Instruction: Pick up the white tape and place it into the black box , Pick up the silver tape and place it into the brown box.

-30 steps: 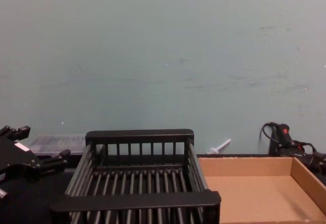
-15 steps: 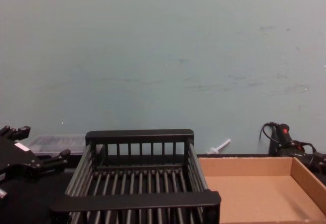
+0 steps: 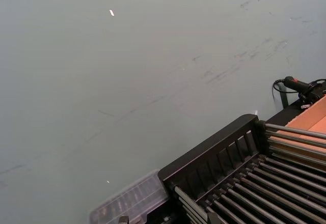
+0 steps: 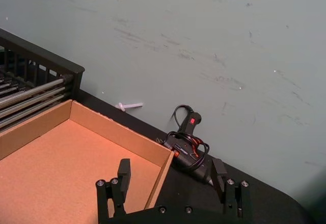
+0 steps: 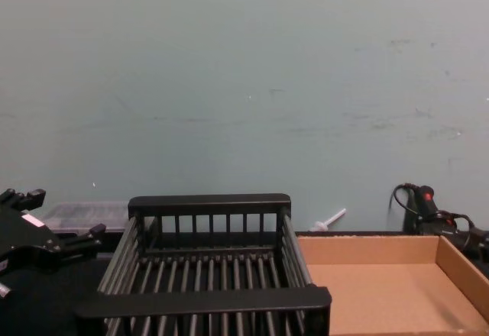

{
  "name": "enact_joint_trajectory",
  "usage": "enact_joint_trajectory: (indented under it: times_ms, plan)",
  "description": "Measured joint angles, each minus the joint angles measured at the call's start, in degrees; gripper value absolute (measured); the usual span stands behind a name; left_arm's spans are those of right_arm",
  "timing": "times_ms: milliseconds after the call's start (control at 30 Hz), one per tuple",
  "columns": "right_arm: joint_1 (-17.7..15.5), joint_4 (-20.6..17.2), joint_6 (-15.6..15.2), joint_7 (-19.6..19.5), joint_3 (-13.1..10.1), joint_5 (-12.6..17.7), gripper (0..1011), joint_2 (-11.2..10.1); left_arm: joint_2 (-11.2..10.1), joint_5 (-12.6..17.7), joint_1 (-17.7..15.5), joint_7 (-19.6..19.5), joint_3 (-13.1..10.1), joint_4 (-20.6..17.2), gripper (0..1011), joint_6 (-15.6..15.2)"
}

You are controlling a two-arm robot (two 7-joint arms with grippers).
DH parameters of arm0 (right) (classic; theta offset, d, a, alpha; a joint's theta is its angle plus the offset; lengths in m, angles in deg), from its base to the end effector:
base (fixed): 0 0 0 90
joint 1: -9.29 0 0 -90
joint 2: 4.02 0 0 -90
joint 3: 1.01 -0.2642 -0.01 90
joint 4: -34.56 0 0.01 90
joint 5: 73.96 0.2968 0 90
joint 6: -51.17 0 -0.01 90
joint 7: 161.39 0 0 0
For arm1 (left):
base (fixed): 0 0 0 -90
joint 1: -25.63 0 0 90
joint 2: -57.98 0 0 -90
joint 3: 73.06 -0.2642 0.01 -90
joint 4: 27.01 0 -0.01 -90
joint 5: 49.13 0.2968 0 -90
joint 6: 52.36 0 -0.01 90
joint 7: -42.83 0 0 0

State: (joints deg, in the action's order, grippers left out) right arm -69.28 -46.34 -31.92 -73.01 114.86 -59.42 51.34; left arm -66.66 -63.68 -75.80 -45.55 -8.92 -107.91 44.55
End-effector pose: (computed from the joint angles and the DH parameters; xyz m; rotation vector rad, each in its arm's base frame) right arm 0.3425 -0.0711 -0.2792 -0.3045 -0.2851 -1.2478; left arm 0.3425 0.0712 -0.2792 0.3043 -0.2850 1.2480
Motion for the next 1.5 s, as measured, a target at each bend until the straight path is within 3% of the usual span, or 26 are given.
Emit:
enact_joint_trajectory:
  times_ms: [1200,1500]
  plan:
    - [0.0,0.0,0.0,0.0,0.0,0.0,1002,0.0,0.0,0.0,0.0,0.0,0.0,0.0,1001,0.0]
    - [-1.4,-1.0,0.2,1.5,-1.6,0.3,1002,0.5,0.0,0.0,0.0,0.0,0.0,0.0,1001,0.0]
